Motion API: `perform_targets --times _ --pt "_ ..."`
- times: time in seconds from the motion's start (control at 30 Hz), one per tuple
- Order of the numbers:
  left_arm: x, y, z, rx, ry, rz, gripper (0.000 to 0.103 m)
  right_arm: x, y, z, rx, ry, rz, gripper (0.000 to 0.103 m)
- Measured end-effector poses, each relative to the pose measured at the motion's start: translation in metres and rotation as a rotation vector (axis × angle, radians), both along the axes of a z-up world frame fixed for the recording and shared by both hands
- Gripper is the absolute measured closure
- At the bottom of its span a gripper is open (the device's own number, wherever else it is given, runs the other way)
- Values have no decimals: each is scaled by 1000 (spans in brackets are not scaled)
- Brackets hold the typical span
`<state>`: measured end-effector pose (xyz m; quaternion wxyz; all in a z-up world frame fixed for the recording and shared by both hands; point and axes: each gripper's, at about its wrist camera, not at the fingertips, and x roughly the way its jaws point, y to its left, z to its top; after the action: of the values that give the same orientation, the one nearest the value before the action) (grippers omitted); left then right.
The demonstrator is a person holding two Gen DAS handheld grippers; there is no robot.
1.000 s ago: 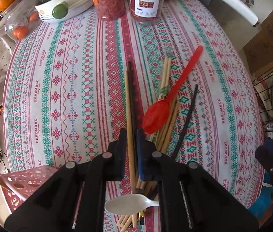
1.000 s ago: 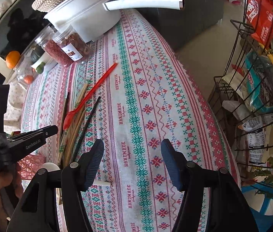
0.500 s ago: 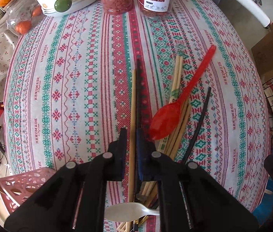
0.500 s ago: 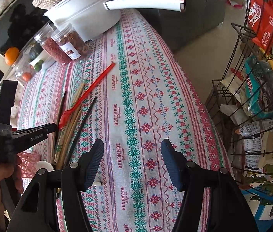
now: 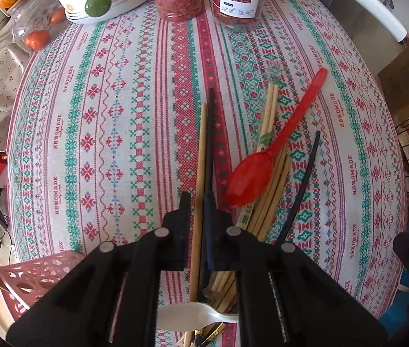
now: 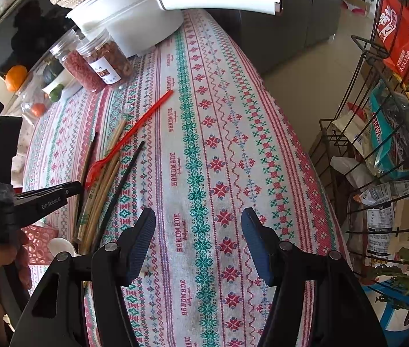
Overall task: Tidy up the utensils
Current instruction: 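Grasp a wooden chopstick with the left tool while the right tool grasps the black chopstick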
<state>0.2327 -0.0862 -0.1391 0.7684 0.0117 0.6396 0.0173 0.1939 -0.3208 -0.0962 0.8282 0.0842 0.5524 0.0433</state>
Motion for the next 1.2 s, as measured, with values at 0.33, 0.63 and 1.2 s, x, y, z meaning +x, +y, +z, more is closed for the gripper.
perform_targets --times 0.33,0.63,1.2 --pt "6 7 -2 -30 34 29 93 0 -1 0 8 2 -1 39" --pt "8 16 -1 -44 18 41 93 3 -1 -5 5 14 -9 39" --pt "15 15 -6 -21 48 2 93 11 10 -13 -4 38 4 39"
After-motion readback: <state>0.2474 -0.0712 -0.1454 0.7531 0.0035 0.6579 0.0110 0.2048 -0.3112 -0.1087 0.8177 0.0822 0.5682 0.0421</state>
